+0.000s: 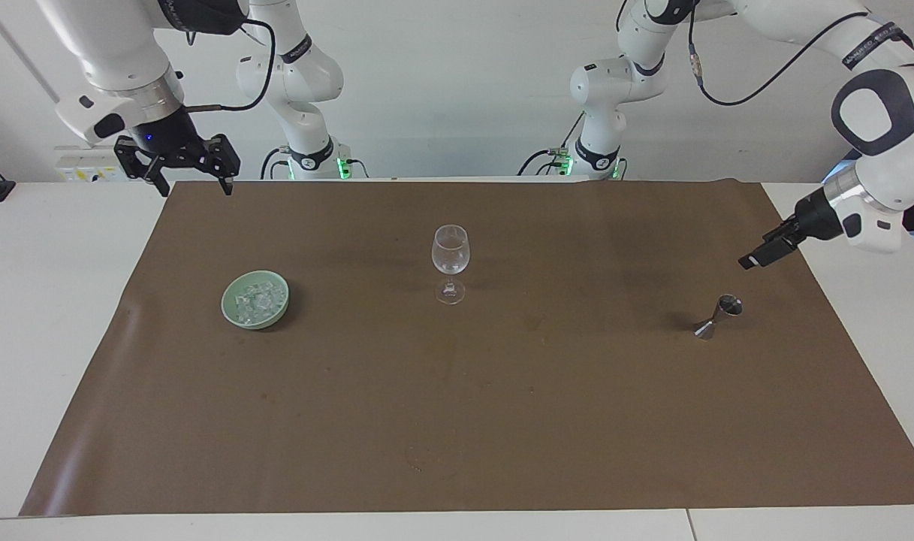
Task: Pour wine and add ice with both arms
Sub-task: 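Open the left gripper and move it onto the metal jigger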
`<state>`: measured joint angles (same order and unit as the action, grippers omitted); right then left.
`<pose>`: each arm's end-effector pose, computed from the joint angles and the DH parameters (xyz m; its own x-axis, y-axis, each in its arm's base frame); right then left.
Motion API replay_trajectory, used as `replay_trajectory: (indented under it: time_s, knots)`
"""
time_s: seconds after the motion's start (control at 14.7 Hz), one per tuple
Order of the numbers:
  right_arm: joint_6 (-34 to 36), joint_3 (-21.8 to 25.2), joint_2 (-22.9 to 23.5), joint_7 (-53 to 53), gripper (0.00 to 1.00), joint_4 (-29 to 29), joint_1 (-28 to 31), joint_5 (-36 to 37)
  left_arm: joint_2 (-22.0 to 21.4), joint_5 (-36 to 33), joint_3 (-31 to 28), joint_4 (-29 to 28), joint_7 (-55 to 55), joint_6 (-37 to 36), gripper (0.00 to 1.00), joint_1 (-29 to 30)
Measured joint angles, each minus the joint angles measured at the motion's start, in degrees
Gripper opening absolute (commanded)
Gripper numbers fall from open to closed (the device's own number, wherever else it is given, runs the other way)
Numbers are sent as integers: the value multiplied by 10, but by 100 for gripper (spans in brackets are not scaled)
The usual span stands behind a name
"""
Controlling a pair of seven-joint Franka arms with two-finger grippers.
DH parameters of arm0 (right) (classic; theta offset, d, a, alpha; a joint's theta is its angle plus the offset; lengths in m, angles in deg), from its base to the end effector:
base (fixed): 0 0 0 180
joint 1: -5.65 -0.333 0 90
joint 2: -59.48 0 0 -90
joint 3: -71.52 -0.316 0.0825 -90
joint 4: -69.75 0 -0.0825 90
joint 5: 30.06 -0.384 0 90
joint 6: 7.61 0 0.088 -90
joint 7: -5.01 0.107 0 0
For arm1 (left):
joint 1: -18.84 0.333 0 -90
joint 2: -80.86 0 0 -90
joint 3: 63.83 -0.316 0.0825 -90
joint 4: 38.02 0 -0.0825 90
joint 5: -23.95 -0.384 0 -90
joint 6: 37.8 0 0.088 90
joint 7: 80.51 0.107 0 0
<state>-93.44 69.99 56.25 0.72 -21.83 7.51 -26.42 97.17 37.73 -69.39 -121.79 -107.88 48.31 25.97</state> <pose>0.5292 -0.0098 0.6361 0.9968 0.0642 -0.0486 0.0671 -0.9958 0.0615 0.6125 0.1031 0.5052 0.7283 0.6124 -0.3076 0.6601 -0.7474 0.0751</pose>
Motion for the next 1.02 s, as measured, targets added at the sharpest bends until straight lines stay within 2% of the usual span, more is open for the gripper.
replay_trajectory:
  time_s: [0.41,0.75,0.82,1.02]
  knots:
    - [0,0,0,0,100,0,0,0,94,165,-96,53,-202,27,100,6]
    - [0,0,0,0,100,0,0,0,161,242,-120,84,-285,44,100,37]
    - [0,0,0,0,100,0,0,0,170,252,-120,75,-301,63,100,43]
    - [0,0,0,0,100,0,0,0,161,291,-120,-23,-311,123,100,50]
